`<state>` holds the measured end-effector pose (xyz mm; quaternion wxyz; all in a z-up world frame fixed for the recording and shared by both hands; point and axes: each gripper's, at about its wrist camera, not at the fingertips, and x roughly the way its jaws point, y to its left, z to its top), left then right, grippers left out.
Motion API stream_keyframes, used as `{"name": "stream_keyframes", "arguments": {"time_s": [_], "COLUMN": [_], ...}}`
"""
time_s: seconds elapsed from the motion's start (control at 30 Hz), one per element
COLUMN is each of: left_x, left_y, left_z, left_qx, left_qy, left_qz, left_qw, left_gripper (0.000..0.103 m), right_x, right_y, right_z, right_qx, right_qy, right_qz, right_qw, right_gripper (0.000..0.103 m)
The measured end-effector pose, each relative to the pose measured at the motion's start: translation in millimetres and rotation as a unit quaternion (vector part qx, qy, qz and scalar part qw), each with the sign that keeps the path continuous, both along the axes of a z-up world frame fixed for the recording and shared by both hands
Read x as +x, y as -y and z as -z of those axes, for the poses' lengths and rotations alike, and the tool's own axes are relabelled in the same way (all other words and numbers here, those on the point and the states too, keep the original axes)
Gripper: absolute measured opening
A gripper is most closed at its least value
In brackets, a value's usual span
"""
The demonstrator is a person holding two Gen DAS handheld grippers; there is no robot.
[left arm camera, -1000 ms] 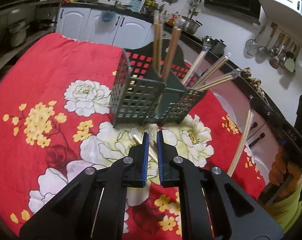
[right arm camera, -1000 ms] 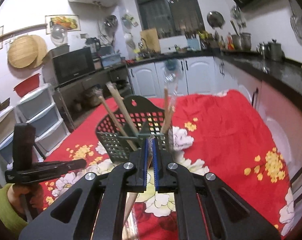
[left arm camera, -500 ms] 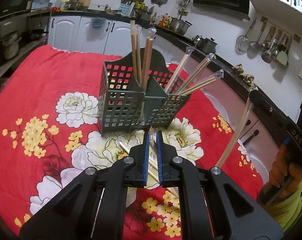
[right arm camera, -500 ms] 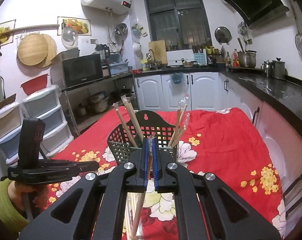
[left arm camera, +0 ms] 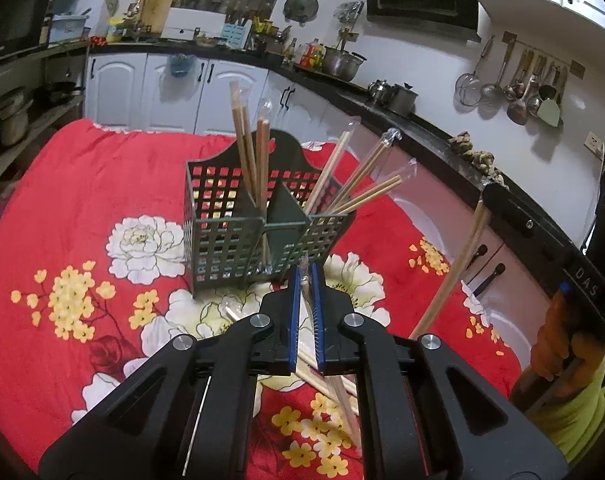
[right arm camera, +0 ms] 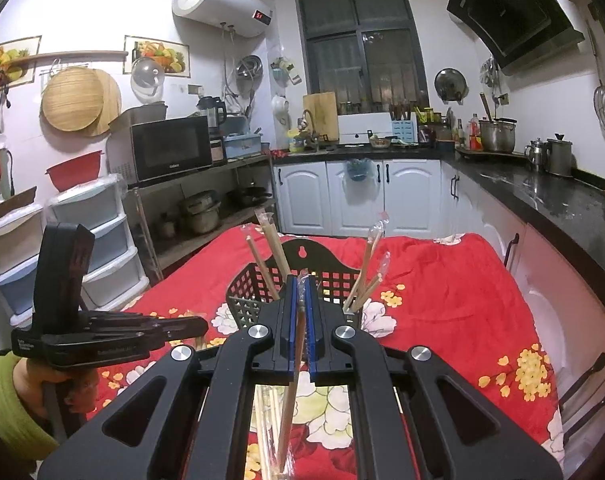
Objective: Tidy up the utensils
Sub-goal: 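Lift both held chopsticks and carry them above the green caddy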
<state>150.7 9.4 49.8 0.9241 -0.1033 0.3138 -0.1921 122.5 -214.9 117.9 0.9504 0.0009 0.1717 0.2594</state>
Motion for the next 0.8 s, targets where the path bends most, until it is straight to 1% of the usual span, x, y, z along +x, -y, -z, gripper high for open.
{"name": "stream_keyframes", "arguments": {"time_s": [0.47, 0.8], "left_x": [-8, -8], "left_y": [0, 1], "left_z": [-38, -64], "left_qx": [0.001, 0.0], "left_qy": [0.046, 0.081], "left_qz": [0.009, 0.016], "left_qw": [0.9989, 0.9966], "left_gripper": [0.002, 0.002], "right_x": [-7, -7], "right_y": [-7, -12], "right_z": [-15, -37], "right_qx": [0.001, 0.003], "right_qy": [0.016, 0.043], "right_qz": [-0.004, -0.007], "right_qw": [1.0, 0.999], "right_gripper": [0.004, 0.004]}}
